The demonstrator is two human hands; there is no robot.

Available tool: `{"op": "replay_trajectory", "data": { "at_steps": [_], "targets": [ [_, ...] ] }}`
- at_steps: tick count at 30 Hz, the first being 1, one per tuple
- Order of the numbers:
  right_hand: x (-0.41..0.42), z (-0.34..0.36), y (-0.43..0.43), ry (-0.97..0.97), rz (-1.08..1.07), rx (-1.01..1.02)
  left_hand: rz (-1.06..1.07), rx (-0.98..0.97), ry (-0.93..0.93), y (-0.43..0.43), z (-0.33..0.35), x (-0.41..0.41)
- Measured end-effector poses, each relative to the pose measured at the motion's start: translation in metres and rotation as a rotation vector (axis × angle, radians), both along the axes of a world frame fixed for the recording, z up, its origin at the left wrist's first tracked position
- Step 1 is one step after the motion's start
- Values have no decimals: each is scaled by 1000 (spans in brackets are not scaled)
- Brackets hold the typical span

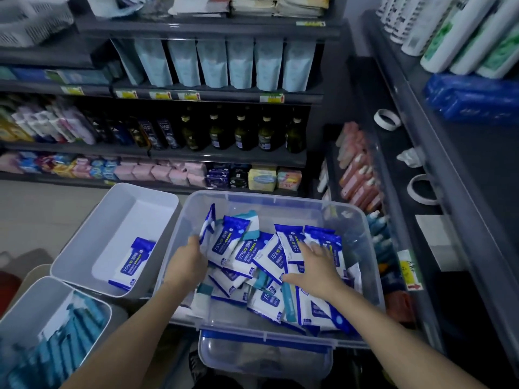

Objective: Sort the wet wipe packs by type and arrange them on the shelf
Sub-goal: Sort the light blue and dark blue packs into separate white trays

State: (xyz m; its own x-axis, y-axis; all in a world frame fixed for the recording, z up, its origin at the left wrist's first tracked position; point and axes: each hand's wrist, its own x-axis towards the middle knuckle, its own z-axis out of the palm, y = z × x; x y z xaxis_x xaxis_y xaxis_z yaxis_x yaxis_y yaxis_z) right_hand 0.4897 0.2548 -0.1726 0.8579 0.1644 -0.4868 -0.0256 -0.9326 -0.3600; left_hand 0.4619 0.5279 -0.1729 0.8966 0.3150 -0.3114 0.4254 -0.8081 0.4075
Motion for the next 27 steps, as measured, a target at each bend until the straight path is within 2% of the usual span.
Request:
{"op": "replay_trajectory", "data": {
  "at_steps": [5, 9, 12, 16, 22, 27],
  "targets": [
    [2, -8, 21, 30, 104, -131, 16, -106, -176, -1, 20, -4],
    [7, -9, 25, 41, 144, -225, 29, -218, -212, 3, 29, -3],
    [15, -7, 23, -26, 191, -179, 32, -260, -199, 9, 28, -5],
    [21, -5, 29, -75, 97, -106, 38, -279, -152, 10, 22, -1],
    [12, -18, 53, -59, 109, -354, 98, -336, -37, 0, 14, 18],
    [19, -21, 52, -52, 67, -373, 89, -357, 67, -10, 14, 32]
  ]
}}
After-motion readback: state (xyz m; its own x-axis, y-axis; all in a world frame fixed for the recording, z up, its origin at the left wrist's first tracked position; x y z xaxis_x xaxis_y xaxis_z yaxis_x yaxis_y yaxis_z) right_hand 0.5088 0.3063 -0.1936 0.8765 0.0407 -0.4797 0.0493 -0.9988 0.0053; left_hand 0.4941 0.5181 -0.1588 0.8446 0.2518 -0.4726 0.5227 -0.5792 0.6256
